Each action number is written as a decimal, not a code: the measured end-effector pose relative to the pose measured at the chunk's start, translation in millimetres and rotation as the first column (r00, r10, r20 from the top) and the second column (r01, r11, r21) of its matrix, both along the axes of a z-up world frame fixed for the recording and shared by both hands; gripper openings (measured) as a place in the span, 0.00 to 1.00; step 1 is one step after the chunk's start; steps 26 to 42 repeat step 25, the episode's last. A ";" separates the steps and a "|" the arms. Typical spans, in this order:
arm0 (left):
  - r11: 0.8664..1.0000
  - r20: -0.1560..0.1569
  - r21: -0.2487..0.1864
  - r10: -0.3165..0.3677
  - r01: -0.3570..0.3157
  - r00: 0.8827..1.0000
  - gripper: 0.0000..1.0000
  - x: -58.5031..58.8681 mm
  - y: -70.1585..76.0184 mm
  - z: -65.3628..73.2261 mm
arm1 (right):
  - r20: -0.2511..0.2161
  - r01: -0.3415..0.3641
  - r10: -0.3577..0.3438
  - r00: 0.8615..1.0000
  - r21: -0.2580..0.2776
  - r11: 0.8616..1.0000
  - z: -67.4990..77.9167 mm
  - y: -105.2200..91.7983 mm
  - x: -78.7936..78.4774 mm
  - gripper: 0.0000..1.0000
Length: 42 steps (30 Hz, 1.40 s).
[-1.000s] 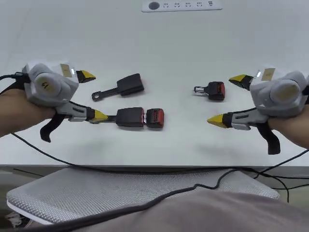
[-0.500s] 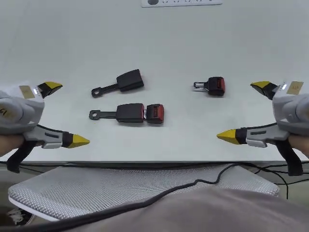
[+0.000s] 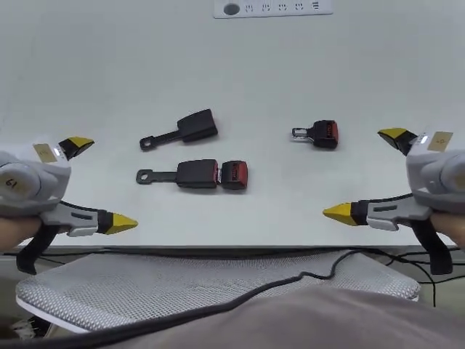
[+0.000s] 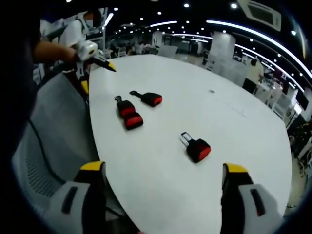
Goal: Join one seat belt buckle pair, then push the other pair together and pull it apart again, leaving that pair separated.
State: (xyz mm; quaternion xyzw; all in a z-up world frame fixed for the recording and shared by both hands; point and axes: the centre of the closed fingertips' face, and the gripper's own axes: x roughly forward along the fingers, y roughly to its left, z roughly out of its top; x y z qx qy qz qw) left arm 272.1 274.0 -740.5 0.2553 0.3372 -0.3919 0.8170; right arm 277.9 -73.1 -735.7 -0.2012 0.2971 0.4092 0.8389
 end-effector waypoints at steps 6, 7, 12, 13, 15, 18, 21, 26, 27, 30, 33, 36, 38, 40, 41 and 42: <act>0.999 0.015 -0.016 0.028 -0.028 0.999 1.00 -0.7 -1.0 5.9 | -0.017 0.028 -0.027 0.999 0.025 0.999 0.4 0.2 -3.6 1.00; 0.999 0.015 -0.020 0.032 -0.032 0.999 1.00 -1.0 -0.6 6.1 | -0.017 0.029 -0.029 0.999 0.026 0.999 0.3 0.4 -4.3 1.00; 0.999 0.016 -0.019 0.042 -0.041 0.999 1.00 -4.6 0.8 6.3 | -0.016 0.031 -0.031 0.999 0.027 0.999 1.8 0.6 -6.3 1.00; 0.999 0.015 -0.019 0.045 -0.044 0.999 1.00 -4.8 -0.1 6.4 | -0.011 0.032 -0.031 0.999 0.028 0.999 2.9 0.7 -6.4 1.00; 0.999 0.010 -0.018 0.043 -0.043 0.999 1.00 -7.4 -2.3 5.2 | -0.004 0.031 -0.031 1.000 0.030 0.999 4.6 1.5 -6.0 1.00; 0.999 0.012 -0.011 0.032 -0.031 0.999 1.00 -9.7 -5.0 5.5 | -0.005 0.029 -0.029 1.000 0.029 0.999 5.2 2.5 -6.1 1.00; 0.999 0.017 -0.013 0.031 -0.031 0.999 1.00 -8.2 -5.1 7.1 | -0.005 0.026 -0.025 1.000 0.031 0.999 6.8 4.8 -6.8 1.00; 0.999 0.021 -0.018 0.039 -0.039 0.999 1.00 -6.9 -3.1 8.7 | -0.002 0.025 -0.025 1.000 0.033 0.999 8.4 6.3 -5.7 1.00; 0.999 0.021 -0.018 0.039 -0.039 0.999 1.00 -6.9 -3.1 8.7 | -0.002 0.025 -0.025 1.000 0.033 0.999 8.4 6.3 -5.7 1.00; 0.999 0.021 -0.018 0.039 -0.039 0.999 1.00 -6.9 -3.1 8.7 | -0.002 0.025 -0.025 1.000 0.033 0.999 8.4 6.3 -5.7 1.00; 0.999 0.021 -0.018 0.039 -0.039 0.999 1.00 -6.9 -3.1 8.7 | -0.002 0.025 -0.025 1.000 0.033 0.999 8.4 6.3 -5.7 1.00; 0.999 0.021 -0.018 0.039 -0.039 0.999 1.00 -6.9 -3.1 8.7 | -0.002 0.025 -0.025 1.000 0.033 0.999 8.4 6.3 -5.7 1.00; 0.999 0.021 -0.018 0.039 -0.039 0.999 1.00 -6.9 -3.1 8.7 | -0.002 0.025 -0.025 1.000 0.033 0.999 8.4 6.3 -5.7 1.00; 0.999 0.021 -0.018 0.039 -0.039 0.999 1.00 -6.9 -3.1 8.7 | -0.002 0.025 -0.025 1.000 0.033 0.999 8.4 6.3 -5.7 1.00; 0.999 0.021 -0.018 0.039 -0.039 0.999 1.00 -6.9 -3.1 8.7 | -0.002 0.025 -0.025 1.000 0.033 0.999 8.4 6.3 -5.7 1.00; 0.999 0.021 -0.018 0.039 -0.039 0.999 1.00 -6.9 -3.1 8.7 | -0.002 0.025 -0.025 1.000 0.033 0.999 8.4 6.3 -5.7 1.00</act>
